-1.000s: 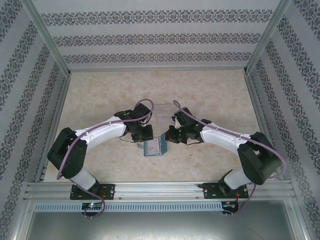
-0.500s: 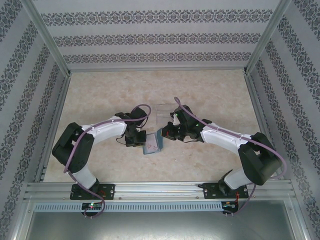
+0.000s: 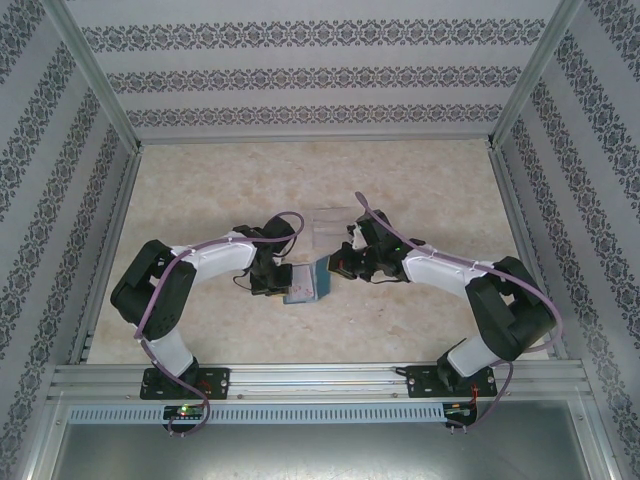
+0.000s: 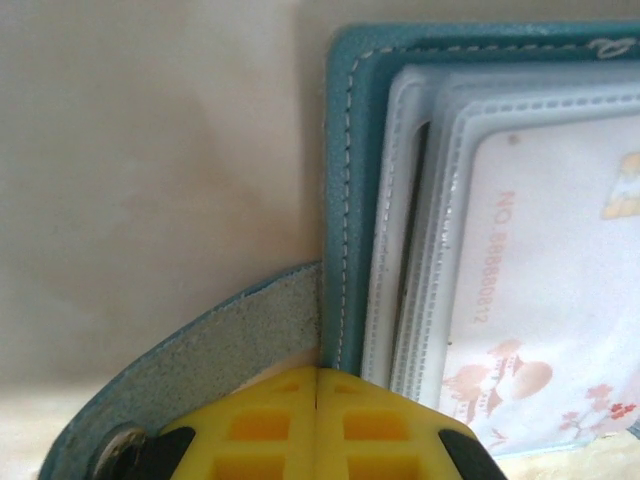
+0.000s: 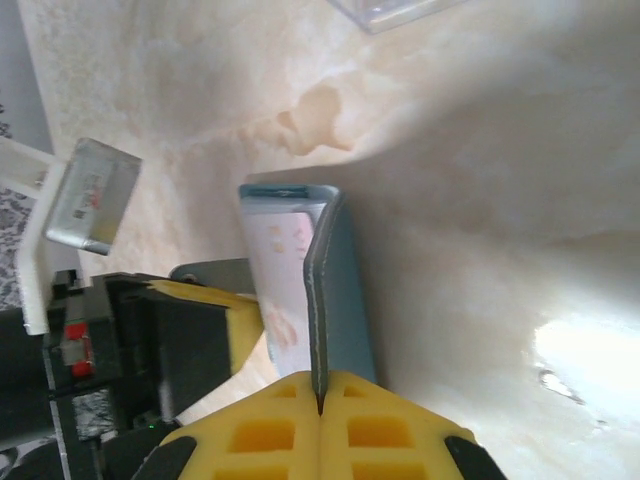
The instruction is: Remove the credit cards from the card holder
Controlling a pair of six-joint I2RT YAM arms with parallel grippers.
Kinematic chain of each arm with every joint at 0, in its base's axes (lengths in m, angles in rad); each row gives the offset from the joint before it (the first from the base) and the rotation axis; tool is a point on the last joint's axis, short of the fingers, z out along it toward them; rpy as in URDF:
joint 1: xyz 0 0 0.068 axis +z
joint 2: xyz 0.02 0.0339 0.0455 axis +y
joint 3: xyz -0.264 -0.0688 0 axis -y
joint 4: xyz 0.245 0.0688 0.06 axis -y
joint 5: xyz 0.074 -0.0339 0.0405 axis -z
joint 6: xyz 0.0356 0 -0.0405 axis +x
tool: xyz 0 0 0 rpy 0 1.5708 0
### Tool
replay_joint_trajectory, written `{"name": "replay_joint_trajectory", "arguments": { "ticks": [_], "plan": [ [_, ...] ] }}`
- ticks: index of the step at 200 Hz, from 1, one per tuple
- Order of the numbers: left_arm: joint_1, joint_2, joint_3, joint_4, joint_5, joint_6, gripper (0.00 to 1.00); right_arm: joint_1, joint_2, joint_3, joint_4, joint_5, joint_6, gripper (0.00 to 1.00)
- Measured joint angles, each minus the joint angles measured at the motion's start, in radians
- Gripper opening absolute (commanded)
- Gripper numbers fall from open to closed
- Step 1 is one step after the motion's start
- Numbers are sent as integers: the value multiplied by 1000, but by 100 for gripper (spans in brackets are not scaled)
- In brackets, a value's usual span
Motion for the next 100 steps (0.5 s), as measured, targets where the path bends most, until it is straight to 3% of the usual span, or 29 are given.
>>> {"name": "replay_joint_trajectory", "arguments": {
  "ticks": [27, 68, 100],
  "plan": [
    [5, 0, 0, 0, 5, 3, 3, -5, 16, 2, -74, 40, -64, 12],
    [15, 1, 0, -3, 8, 6, 3, 0, 50, 45, -222, 162, -170, 45],
    [17, 1, 0, -3, 8, 6, 3, 44, 72, 107, -319, 285, -224, 61]
  ]
}}
